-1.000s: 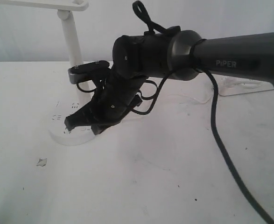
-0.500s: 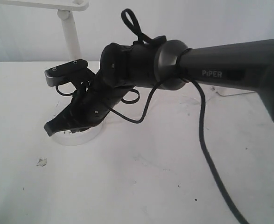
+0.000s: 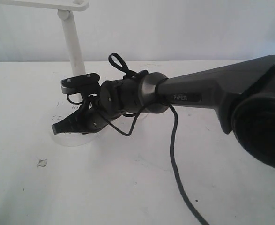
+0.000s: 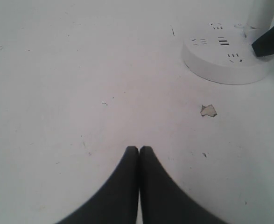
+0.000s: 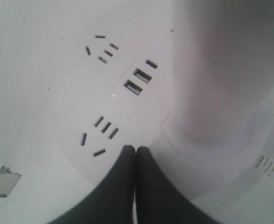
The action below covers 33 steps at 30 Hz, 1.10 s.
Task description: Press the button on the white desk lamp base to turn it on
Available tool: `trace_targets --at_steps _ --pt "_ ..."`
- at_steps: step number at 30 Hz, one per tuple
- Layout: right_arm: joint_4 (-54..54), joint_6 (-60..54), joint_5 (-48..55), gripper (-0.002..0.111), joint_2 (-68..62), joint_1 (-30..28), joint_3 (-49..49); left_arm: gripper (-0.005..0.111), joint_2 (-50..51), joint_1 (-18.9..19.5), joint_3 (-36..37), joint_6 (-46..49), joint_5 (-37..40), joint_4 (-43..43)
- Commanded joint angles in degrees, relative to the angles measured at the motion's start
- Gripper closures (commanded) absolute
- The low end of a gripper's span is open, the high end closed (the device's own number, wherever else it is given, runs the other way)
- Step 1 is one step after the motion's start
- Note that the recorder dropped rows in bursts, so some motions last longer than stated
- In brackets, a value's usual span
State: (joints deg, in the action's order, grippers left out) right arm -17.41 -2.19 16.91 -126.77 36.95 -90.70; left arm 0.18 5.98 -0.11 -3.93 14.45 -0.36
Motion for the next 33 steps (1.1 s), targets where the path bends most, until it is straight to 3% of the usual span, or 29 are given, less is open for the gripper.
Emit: trace_targets --at_steps 1,23,33 --pt "2.0 2.5 -1.7 0.108 -0.1 -1.1 0.0 0.107 -0.2 -0.5 0.1 -0.1 0.1 -0.1" --pt "2.8 5.3 9.9 0.108 -3.7 -1.1 0.0 0.107 -0.2 -0.5 0.1 -0.1 0.1 -0.1" --pt "2.8 5.2 2.7 0.108 -0.5 -1.1 0.0 0.107 -0.2 -0.5 0.1 -0.1 0.1 -0.1"
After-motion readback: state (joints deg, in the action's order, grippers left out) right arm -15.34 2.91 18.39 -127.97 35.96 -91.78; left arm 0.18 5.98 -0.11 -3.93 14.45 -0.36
